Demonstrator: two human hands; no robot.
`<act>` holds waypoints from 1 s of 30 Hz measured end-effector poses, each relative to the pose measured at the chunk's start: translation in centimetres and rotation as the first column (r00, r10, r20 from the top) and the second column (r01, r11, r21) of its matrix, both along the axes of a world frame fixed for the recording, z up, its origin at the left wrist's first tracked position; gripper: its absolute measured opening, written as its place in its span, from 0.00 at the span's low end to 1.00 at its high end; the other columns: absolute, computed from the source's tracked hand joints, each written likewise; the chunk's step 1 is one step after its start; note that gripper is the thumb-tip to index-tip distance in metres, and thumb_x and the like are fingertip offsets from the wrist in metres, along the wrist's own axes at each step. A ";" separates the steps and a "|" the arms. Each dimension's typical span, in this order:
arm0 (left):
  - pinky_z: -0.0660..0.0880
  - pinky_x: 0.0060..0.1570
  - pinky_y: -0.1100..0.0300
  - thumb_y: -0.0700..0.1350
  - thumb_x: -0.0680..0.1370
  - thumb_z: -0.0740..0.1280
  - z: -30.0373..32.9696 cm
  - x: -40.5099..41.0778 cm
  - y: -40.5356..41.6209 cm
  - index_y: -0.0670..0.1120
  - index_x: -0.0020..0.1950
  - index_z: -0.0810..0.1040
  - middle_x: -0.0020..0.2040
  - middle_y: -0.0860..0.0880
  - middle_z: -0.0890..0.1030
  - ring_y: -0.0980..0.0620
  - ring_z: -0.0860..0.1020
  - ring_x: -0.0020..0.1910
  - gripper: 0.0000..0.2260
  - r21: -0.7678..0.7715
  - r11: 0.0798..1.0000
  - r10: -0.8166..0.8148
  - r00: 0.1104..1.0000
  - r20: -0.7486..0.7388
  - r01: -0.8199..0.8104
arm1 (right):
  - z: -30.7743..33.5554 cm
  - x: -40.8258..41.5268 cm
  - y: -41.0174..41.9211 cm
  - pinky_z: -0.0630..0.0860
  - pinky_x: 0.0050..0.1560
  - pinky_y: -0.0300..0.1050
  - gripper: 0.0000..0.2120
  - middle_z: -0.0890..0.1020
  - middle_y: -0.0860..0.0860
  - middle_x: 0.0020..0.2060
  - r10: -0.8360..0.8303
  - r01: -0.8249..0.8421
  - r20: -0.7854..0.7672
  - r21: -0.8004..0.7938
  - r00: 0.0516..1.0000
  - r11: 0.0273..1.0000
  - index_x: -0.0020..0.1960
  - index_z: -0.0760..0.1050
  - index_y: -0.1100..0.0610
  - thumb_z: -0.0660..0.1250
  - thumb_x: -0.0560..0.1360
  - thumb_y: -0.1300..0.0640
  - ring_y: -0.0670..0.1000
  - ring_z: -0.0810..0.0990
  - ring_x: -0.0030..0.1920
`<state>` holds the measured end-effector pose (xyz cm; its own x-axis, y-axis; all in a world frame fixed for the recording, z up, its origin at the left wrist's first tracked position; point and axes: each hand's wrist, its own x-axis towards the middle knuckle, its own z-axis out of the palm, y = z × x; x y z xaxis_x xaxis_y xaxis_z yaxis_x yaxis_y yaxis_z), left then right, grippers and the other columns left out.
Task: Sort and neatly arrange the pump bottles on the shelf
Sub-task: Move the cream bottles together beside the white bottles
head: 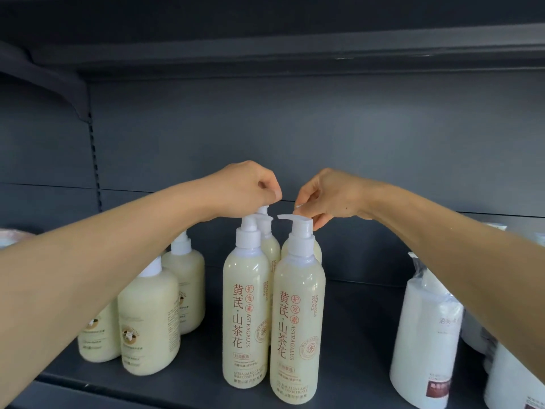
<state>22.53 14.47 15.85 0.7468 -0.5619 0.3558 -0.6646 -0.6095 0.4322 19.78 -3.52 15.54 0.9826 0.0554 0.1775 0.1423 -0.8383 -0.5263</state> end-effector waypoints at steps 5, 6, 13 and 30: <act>0.73 0.50 0.61 0.48 0.79 0.62 0.1 -0.1 0.6 0.51 0.52 0.80 0.49 0.57 0.79 0.54 0.77 0.53 0.08 -0.015 1.000 -0.007 1.000 -0.004 0.007 | 0.1 -0.7 0.2 0.78 0.57 0.47 0.06 0.84 0.51 0.40 0.001 -0.001 -0.005 -0.047 1.000 0.999 0.46 0.82 0.61 0.66 0.75 0.61 0.50 0.85 0.40; 0.73 0.50 0.62 0.48 0.79 0.62 0.1 -0.1 0.7 0.51 0.52 0.80 0.49 0.57 0.79 0.54 0.77 0.53 0.08 -0.018 1.000 -0.008 1.000 -0.004 0.008 | 0.1 -0.8 0.2 0.77 0.58 0.50 0.06 0.84 0.50 0.39 0.003 -0.003 -0.001 -0.061 1.000 0.998 0.45 0.82 0.60 0.66 0.75 0.61 0.49 0.85 0.39; 0.73 0.50 0.62 0.47 0.79 0.62 0.2 -0.3 1.0 0.51 0.53 0.80 0.49 0.56 0.79 0.54 0.77 0.53 0.08 -0.028 0.999 -0.023 1.000 0.006 0.023 | -0.1 -1.0 0.3 0.79 0.51 0.50 0.06 0.82 0.48 0.36 0.019 -0.015 0.046 -0.078 0.999 0.997 0.43 0.82 0.57 0.66 0.75 0.61 0.47 0.82 0.37; 0.66 0.67 0.54 0.52 0.76 0.66 -3.6 -2.1 4.5 0.53 0.73 0.56 0.71 0.51 0.66 0.52 0.69 0.67 0.29 -0.341 0.940 -0.022 1.000 -0.021 0.014 | -0.8 -6.1 0.7 0.72 0.47 0.37 0.15 0.76 0.47 0.45 -0.306 0.169 0.371 0.358 0.877 0.918 0.62 0.71 0.54 0.61 0.77 0.65 0.48 0.76 0.49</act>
<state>20.42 18.97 12.24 0.7485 -0.4237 0.5101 -0.6607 -0.4109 0.6282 13.66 -2.78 14.71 0.7911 -0.2946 0.5361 0.2197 -0.6811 -0.6984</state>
